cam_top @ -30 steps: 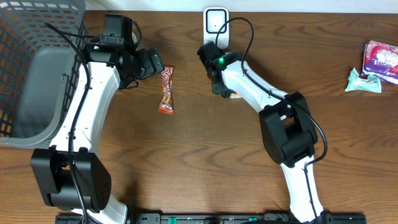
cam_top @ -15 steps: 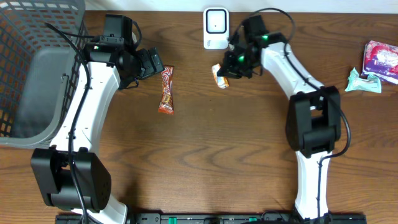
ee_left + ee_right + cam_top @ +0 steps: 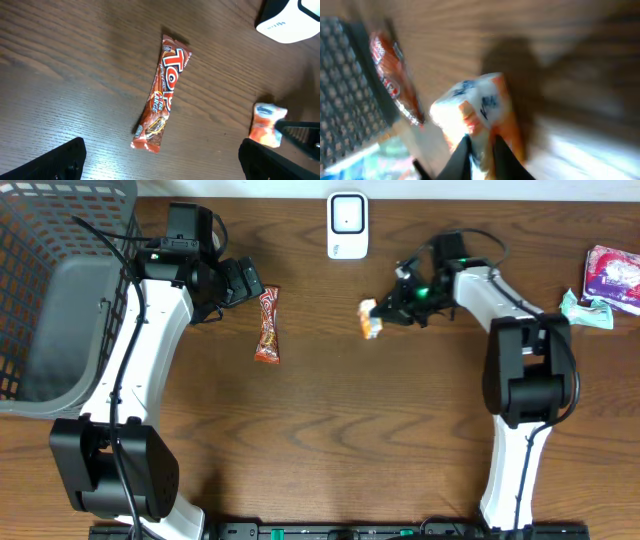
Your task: Scan the item barcode
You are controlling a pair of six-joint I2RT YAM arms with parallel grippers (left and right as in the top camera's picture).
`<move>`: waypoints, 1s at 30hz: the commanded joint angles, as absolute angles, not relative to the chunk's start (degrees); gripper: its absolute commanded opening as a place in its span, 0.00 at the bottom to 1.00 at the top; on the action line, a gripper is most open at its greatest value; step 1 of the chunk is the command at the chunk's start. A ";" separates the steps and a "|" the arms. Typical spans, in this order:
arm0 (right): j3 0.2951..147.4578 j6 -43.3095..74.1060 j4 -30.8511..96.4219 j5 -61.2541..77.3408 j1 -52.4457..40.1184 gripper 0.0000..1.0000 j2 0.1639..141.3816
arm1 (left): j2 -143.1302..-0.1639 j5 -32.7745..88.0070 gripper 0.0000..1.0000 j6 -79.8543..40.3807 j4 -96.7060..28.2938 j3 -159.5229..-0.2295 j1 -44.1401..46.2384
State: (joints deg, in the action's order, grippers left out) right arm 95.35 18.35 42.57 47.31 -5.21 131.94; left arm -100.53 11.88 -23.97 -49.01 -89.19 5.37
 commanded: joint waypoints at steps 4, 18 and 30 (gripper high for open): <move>101.56 14.37 50.83 33.47 -1.48 0.31 130.72 | -100.84 11.92 0.98 -23.68 -49.06 -89.78 5.32; 107.74 8.56 60.69 27.11 -5.65 0.69 130.74 | -100.84 11.92 0.98 -23.66 -49.06 -89.78 5.32; 101.49 10.41 53.69 27.73 -9.54 0.52 130.82 | -100.84 11.92 0.98 -23.68 -49.06 -89.78 5.32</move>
State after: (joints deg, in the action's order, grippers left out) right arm 103.44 9.58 54.78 27.38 -9.21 131.94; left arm -100.53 11.88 -23.97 -49.01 -89.19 5.37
